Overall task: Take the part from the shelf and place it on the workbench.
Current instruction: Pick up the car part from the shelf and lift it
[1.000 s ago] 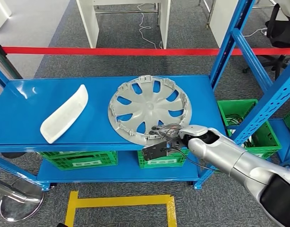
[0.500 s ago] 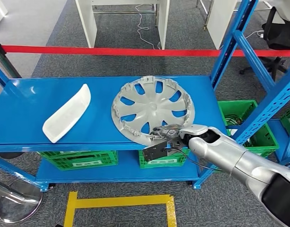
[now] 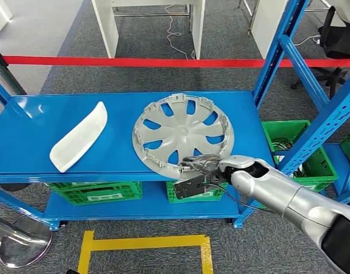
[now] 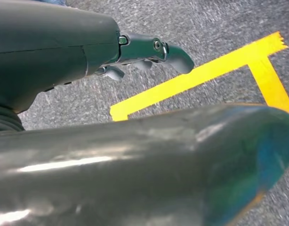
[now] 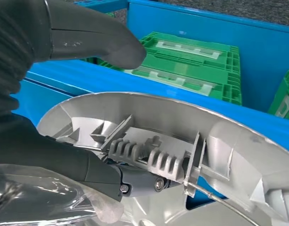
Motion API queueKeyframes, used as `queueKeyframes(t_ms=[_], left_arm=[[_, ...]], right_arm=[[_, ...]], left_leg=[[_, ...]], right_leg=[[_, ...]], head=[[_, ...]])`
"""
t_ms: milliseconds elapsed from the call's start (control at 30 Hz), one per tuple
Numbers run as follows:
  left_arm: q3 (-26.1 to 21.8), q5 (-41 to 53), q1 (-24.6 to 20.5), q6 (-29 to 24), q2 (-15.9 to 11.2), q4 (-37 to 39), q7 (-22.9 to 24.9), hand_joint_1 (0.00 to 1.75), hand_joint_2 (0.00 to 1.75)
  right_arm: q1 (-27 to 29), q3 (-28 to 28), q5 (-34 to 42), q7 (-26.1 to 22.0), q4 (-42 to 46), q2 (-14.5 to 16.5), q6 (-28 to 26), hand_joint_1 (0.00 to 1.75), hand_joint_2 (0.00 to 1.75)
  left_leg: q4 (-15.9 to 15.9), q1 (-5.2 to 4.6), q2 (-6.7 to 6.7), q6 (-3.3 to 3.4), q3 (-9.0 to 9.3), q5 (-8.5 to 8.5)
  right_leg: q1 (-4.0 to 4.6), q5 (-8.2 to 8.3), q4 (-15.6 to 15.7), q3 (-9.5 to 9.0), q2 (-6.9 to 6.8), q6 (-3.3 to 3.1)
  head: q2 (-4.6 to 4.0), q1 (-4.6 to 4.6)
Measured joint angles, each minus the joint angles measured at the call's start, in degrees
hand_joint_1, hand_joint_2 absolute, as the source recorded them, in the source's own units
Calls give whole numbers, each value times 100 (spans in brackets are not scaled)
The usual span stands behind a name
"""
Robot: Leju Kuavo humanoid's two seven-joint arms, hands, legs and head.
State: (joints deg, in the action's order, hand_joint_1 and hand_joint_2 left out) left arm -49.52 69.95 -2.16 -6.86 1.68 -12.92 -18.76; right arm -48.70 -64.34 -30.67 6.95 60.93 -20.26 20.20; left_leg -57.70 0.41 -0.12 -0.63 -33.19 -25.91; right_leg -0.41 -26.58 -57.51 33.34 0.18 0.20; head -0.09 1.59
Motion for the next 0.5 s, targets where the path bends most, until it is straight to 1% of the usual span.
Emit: queueKeyframes(t_ms=[33,67,100,133,167,200,233,267,300,333,367,400,433,500], left_arm=[[-1,-1,-3,0,1,0,-2,0,0],[-1,-5,-6,-1,-5,0,-3,0,0],[-2,-10,-4,-1,-13,0,-5,0,0],[-3,-15,-1,-1,-21,0,-8,0,0],[-4,-19,5,-1,-28,1,-10,0,0],[-5,-19,11,-1,-28,1,-13,0,0],[-6,-22,16,0,-29,2,-16,0,0],[-7,-27,17,-1,-32,2,-20,0,0],[-7,-33,15,-1,-36,2,-26,0,0],[-8,-41,11,-2,-39,2,-32,0,0],[-8,-49,6,-4,-43,2,-40,0,0],[-8,-59,3,-5,-43,2,-48,0,0],[-8,-70,3,-6,-43,2,-54,0,0],[-9,-85,4,-7,-42,2,-61,0,0]], right_arm=[[1,-1,4,0,17,-2,-3,0,175],[4,-2,6,1,33,-3,-4,0,175],[9,-3,8,0,43,-3,-5,0,175],[17,-4,9,-1,49,-5,-8,0,175],[28,-4,11,-1,53,-8,-16,0,175],[39,-4,14,-2,57,-11,-26,0,175],[49,-4,17,-2,62,-16,-34,39,175],[56,-4,23,-2,71,-20,-42,78,175],[61,-3,29,-8,84,-23,-43,117,175],[64,-3,37,-17,96,-31,-45,160,175],[68,-2,43,-30,108,-40,-56,165,175],[72,2,46,-42,118,-54,-71,170,175],[74,7,50,-53,127,-68,-88,175,175],[79,17,50,-71,147,-98,-135,175,175]], left_leg=[[-93,6,1,-33,-35,-77],[-299,12,1,-64,-122,-211],[-607,18,2,-91,-257,-383],[-979,21,2,-113,-424,-558],[-1306,25,2,-126,-572,-679],[-1492,28,2,-133,-656,-709],[-1469,30,3,-133,-643,-629],[-1237,33,3,-124,-531,-459],[-856,34,3,-108,-346,-250],[-473,28,2,-90,-157,-102],[-188,22,2,-68,-23,-17],[-27,13,2,-44,49,4],[11,0,2,-19,63,-22],[46,7,10,53,70,-2]], right_leg=[[-11,10,15,-10,-4,-34],[-24,21,31,-20,-10,-63],[-26,22,34,-23,-15,-80],[-26,20,33,-23,-17,-93],[-25,18,32,-24,-18,-96],[-25,17,32,-25,-16,-98],[-25,15,31,-30,-13,-98],[-25,13,30,-38,-8,-94],[-25,9,30,-48,-3,-86],[-13,3,25,-51,2,-68],[-3,1,19,-46,10,-43],[7,2,17,-38,17,-13],[13,7,21,-33,23,20],[2,-1,25,-27,29,85]], head=[[0,-5],[0,-10],[0,-15],[0,-20],[0,-18],[0,-18],[0,-19],[0,-18],[0,-19],[0,-20],[0,-16],[0,-13],[0,-10],[0,-9]])
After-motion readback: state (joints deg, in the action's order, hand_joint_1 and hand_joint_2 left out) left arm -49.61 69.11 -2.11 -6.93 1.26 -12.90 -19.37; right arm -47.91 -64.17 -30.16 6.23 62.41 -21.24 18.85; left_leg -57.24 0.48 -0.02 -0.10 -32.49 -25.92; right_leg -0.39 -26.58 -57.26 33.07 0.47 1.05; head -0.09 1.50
